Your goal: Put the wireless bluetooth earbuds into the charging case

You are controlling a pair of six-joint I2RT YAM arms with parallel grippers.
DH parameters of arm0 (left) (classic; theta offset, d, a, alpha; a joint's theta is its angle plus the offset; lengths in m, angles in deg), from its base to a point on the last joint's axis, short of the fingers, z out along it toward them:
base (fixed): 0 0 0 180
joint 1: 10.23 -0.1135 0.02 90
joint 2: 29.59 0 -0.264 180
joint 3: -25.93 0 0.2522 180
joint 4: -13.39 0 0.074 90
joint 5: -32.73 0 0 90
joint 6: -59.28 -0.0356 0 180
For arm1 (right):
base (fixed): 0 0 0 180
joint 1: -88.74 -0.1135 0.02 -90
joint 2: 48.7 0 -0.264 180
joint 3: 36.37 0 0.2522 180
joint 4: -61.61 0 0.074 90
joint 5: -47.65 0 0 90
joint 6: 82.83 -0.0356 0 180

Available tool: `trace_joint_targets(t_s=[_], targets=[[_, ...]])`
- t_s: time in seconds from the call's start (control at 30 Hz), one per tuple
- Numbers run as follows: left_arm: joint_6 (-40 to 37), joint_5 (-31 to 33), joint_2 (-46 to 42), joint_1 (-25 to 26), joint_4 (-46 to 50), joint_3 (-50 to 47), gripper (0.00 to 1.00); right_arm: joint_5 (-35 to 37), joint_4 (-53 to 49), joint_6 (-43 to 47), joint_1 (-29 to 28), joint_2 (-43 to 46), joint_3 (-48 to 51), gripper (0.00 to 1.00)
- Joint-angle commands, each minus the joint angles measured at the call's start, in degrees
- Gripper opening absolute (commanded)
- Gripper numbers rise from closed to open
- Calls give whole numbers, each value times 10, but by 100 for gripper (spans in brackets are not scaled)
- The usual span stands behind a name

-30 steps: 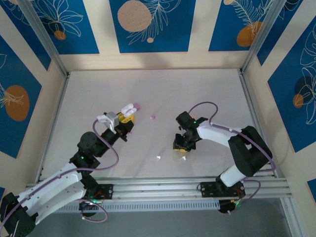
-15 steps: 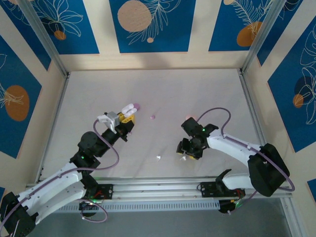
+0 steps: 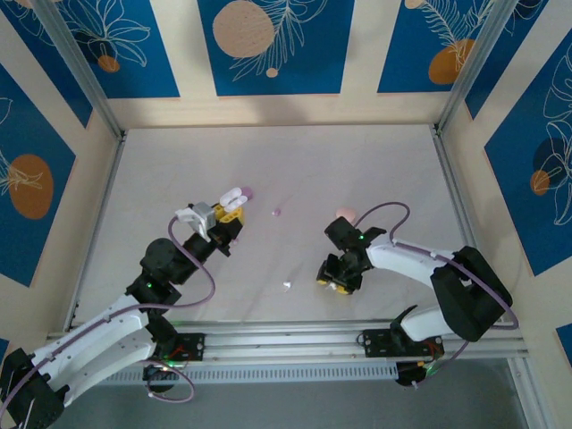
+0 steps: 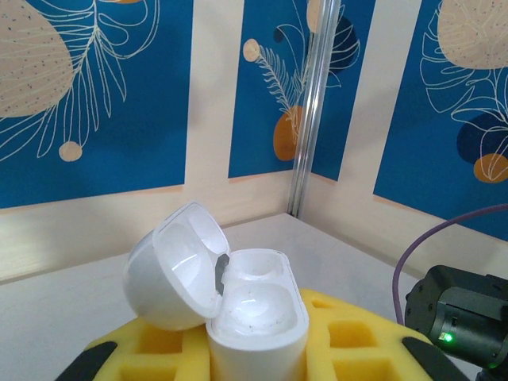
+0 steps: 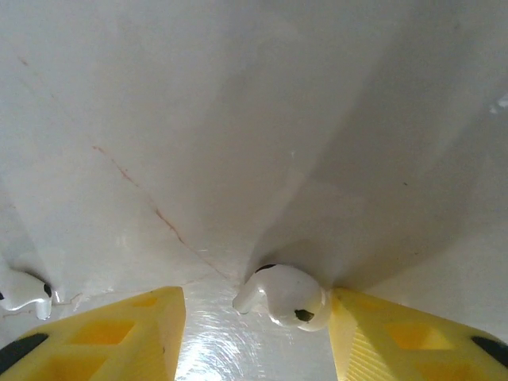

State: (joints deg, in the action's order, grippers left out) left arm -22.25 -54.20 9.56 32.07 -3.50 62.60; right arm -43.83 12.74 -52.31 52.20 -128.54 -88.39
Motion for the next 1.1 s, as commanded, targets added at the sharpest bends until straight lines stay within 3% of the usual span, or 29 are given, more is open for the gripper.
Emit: trace_joint_targets(t_s=[0.0,0.33,1.07], targets=[[-5,0,-9,5,-8,1,20,14,-3,12,-2,-8,-24,49],[-4,0,-7,4,-7,1,21,12,0,60,0,-40,-57,41],[-5,5,-17,5,-1,-4,21,112,-122,149,-49,-119,-148,44]])
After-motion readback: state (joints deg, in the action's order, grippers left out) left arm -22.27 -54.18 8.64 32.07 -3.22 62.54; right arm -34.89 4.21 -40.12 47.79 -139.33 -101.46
